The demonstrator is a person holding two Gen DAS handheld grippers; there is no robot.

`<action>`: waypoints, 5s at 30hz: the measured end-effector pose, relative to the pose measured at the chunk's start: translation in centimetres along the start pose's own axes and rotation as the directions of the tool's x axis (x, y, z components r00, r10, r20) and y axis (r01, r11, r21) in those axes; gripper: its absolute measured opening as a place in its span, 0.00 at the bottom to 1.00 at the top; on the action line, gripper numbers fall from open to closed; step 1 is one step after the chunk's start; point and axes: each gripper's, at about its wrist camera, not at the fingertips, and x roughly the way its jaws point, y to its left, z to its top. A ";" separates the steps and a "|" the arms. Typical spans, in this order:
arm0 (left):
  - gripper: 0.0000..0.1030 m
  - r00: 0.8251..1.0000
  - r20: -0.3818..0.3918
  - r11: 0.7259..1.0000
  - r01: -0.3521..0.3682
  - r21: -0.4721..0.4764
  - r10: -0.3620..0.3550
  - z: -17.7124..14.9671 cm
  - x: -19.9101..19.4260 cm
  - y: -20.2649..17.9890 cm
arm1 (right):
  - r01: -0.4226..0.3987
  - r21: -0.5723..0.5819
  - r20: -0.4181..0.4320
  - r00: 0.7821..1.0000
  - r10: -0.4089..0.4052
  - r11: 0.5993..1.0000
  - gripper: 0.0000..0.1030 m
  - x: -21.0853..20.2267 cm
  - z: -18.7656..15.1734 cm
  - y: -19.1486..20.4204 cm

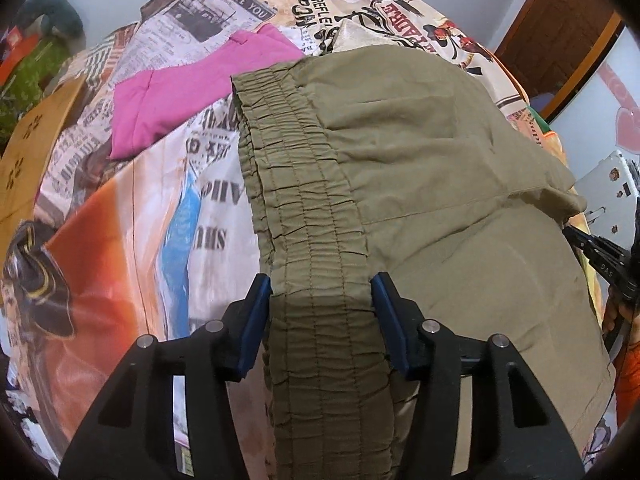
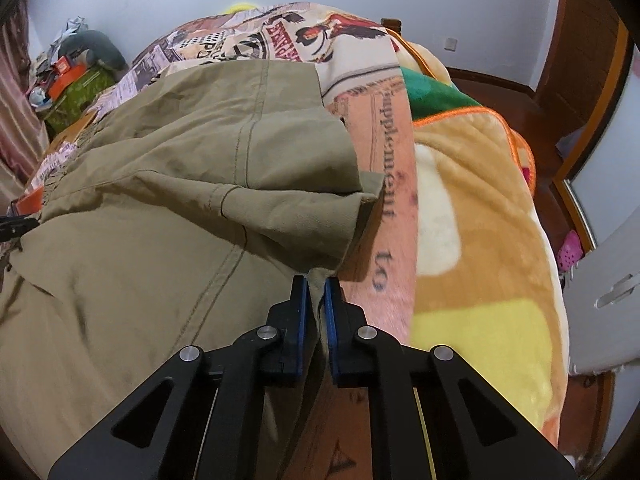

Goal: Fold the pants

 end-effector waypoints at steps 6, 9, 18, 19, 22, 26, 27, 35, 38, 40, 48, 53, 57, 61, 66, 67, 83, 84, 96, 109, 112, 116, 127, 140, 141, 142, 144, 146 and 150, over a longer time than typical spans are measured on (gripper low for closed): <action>0.51 1.000 -0.004 1.000 -0.001 -0.004 0.001 0.4 -1.4 -0.2 | 0.003 -0.007 -0.034 0.999 -0.003 1.000 0.12 -0.3 0.4 0.3; 0.52 0.997 0.064 0.999 -0.043 0.032 0.041 0.9 -3.3 -0.3 | 0.013 -0.052 -0.032 0.999 -0.015 0.999 0.12 -1.4 0.6 0.5; 0.52 0.997 0.071 1.000 -0.009 -0.026 0.011 4.9 -2.6 0.9 | -0.003 -0.010 0.112 0.994 0.004 1.000 0.40 -4.2 4.3 -0.9; 0.52 0.998 0.063 1.000 0.002 -0.027 0.000 5.3 -2.0 0.8 | -0.004 -0.006 0.115 0.993 0.005 1.000 0.40 -4.0 4.7 -0.9; 0.52 0.999 0.038 1.000 0.004 -0.014 -0.003 6.1 -0.5 0.1 | -0.016 -0.003 0.098 0.995 0.017 1.000 0.49 -2.3 6.0 -1.2; 0.53 1.000 -0.015 1.000 0.004 0.000 -0.004 6.5 2.1 -0.4 | -0.021 -0.042 0.056 0.998 0.023 0.999 0.49 -0.1 6.4 -0.8; 0.55 1.000 -0.026 1.000 -0.004 0.007 0.004 6.5 2.7 -0.5 | -0.026 -0.050 0.035 0.999 0.027 0.998 0.49 0.7 6.4 -0.7; 0.64 0.998 -0.001 0.998 -0.056 0.037 0.056 5.5 4.1 -0.8 | -0.149 0.007 -0.011 0.989 0.149 0.989 0.30 3.4 5.6 -0.9; 0.61 0.995 0.023 0.993 -0.098 0.069 0.096 5.1 4.0 -1.5 | -0.136 -0.033 0.008 0.991 0.136 0.990 0.16 3.1 5.5 -0.2; 0.54 0.991 0.043 0.988 -0.131 0.083 0.128 4.9 3.7 -1.8 | -0.105 -0.065 0.027 0.994 0.107 0.992 0.13 2.7 5.3 0.5; 0.49 0.968 0.107 0.963 -0.240 0.126 0.228 4.5 3.3 -2.4 | -0.019 -0.135 0.153 0.987 0.040 0.991 0.10 -0.4 6.4 1.3; 0.50 0.973 0.096 0.972 -0.218 0.086 0.210 4.6 3.4 -1.8 | -0.010 -0.158 0.196 0.980 0.041 0.987 0.10 -2.0 7.1 1.8; 0.50 0.979 0.086 0.980 -0.192 0.056 0.187 4.4 3.5 -1.3 | 0.012 -0.154 0.124 0.992 0.007 0.988 0.10 0.9 6.6 1.7; 0.52 0.980 0.077 0.981 -0.185 0.055 0.181 4.5 3.6 -1.3 | -0.011 -0.099 0.056 0.998 0.016 0.995 0.10 3.2 5.6 1.0; 0.61 0.986 0.048 0.986 -0.159 0.044 0.157 4.8 4.0 -0.5 | -0.018 -0.077 0.010 1.000 0.019 0.997 0.16 2.8 6.4 0.7; 0.64 0.986 0.045 0.986 -0.162 0.041 0.160 4.9 3.9 -0.4 | -0.008 -0.076 0.001 1.000 0.008 0.997 0.22 2.6 6.6 0.6; 0.66 0.972 0.183 0.986 -0.157 0.052 0.145 10.5 -2.0 -0.1 | 0.043 -0.083 0.168 0.985 -0.029 0.996 0.57 -4.0 12.0 0.4; 0.66 0.971 0.191 0.987 -0.155 0.041 0.144 11.1 -2.2 0.3 | 0.044 -0.095 0.184 0.983 -0.026 0.995 0.61 -4.0 12.8 0.7; 0.66 0.989 0.126 0.994 -0.075 -0.075 0.084 14.7 2.5 4.6 | 0.017 -0.096 0.197 0.980 0.002 0.995 0.62 2.5 18.8 1.8; 0.66 0.997 0.060 0.994 -0.030 -0.105 0.037 14.4 8.9 5.0 | -0.026 -0.041 0.003 1.000 0.027 0.999 0.62 13.8 20.6 1.3; 0.66 0.997 0.071 0.993 -0.021 -0.114 0.029 14.7 8.5 5.0 | -0.037 -0.057 0.025 0.999 0.039 0.998 0.57 14.0 20.3 1.6; 0.61 0.997 0.074 0.994 -0.026 -0.107 0.034 15.1 8.4 4.8 | -0.066 -0.067 0.017 0.998 0.067 0.996 0.22 13.9 20.2 1.8; 0.49 0.981 0.142 0.990 -0.122 -0.071 0.131 14.8 6.7 3.7 | 0.018 -0.097 0.141 0.990 -0.004 0.995 0.02 10.8 20.6 1.9; 0.46 0.944 0.297 0.990 -0.143 -0.023 0.143 15.8 -2.3 1.4 | 0.023 -0.116 0.327 0.945 0.016 0.993 0.02 1.3 23.5 3.1; 0.46 0.940 0.313 0.990 -0.140 -0.021 0.139 15.8 -3.4 1.2 | 0.020 -0.113 0.341 0.940 0.020 0.993 0.02 0.2 23.6 3.1; 0.46 0.936 0.324 0.990 -0.138 -0.018 0.137 15.7 -4.2 1.0 | 0.013 -0.108 0.355 0.935 0.026 0.994 0.02 -0.9 23.5 3.0; 0.45 0.930 0.343 0.991 -0.137 -0.010 0.132 15.4 -5.6 0.4 | 0.005 -0.105 0.377 0.926 0.035 0.995 0.02 -2.7 23.2 3.0; 0.45 0.925 0.357 0.990 -0.140 0.002 0.130 14.9 -6.8 -0.1 | 0.005 -0.107 0.396 0.918 0.038 0.994 0.02 -4.5 22.7 3.1; 0.45 0.920 0.375 0.990 -0.139 0.028 0.118 13.1 -9.1 -1.0 | -0.012 -0.106 0.421 0.905 0.056 0.994 0.02 -8.0 20.4 3.3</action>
